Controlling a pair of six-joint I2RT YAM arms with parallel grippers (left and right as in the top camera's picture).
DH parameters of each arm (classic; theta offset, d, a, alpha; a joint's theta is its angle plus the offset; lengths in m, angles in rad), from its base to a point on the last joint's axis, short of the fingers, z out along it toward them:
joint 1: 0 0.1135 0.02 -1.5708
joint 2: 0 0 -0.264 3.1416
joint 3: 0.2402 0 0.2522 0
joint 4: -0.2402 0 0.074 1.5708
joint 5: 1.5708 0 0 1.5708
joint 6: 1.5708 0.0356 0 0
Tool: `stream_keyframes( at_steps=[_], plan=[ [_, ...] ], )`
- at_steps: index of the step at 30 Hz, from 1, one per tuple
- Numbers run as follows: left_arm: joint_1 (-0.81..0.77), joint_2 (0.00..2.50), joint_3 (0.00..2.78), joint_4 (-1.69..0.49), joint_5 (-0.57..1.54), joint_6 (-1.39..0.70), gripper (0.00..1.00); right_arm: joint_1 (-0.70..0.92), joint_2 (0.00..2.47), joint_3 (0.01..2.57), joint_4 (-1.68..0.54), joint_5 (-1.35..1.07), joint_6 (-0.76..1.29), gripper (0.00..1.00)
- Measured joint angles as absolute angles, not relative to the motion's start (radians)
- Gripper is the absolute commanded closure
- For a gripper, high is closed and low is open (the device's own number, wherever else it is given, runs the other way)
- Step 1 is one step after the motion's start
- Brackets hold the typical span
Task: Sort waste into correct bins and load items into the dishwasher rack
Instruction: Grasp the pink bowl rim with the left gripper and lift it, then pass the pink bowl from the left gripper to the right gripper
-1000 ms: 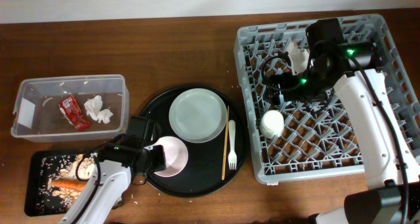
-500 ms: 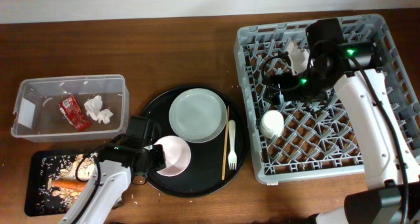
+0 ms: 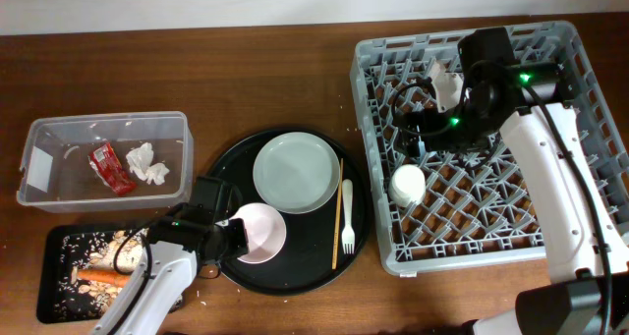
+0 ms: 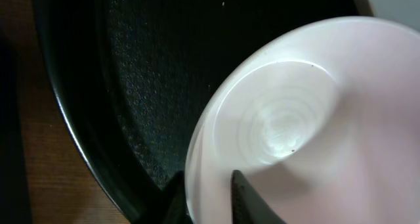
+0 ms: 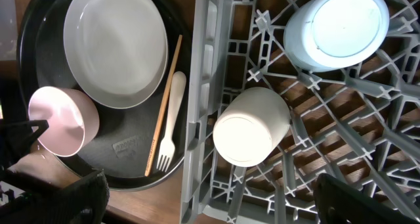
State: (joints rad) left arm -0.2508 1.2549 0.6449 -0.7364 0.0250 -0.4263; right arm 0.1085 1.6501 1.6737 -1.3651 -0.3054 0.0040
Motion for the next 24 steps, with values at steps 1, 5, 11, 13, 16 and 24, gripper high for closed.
stream_keyframes(
  at_steps=[1, 5, 11, 13, 16, 24],
  plan=[
    [-0.251, 1.255, 0.645, -0.736, 0.025, -0.428, 0.91, 0.109, 1.650, 1.674, -1.365, -0.305, 0.003, 0.01],
    [-0.251, 1.254, 0.645, -0.736, 0.028, -0.433, 1.00, 0.109, 1.650, 1.674, -1.365, -0.305, 0.004, 0.01],
    [-0.251, 1.233, 0.744, -0.810, 0.060, -0.434, 1.00, 0.109, 1.650, 1.674, -1.365, -0.305, 0.004, 0.01],
    [-0.251, 1.185, 0.897, -0.896, 0.072, -0.434, 1.00, 0.109, 1.650, 1.674, -1.365, -0.305, 0.004, 0.01],
    [-0.251, 1.159, 1.047, -1.020, 0.078, -0.435, 0.99, 0.109, 1.650, 1.674, -1.366, -0.305, 0.004, 0.01],
    [-0.251, 1.159, 1.105, -1.010, 0.124, -0.435, 0.99, 0.111, 1.650, 1.674, -1.416, -0.421, 0.041, 0.10]
  ],
)
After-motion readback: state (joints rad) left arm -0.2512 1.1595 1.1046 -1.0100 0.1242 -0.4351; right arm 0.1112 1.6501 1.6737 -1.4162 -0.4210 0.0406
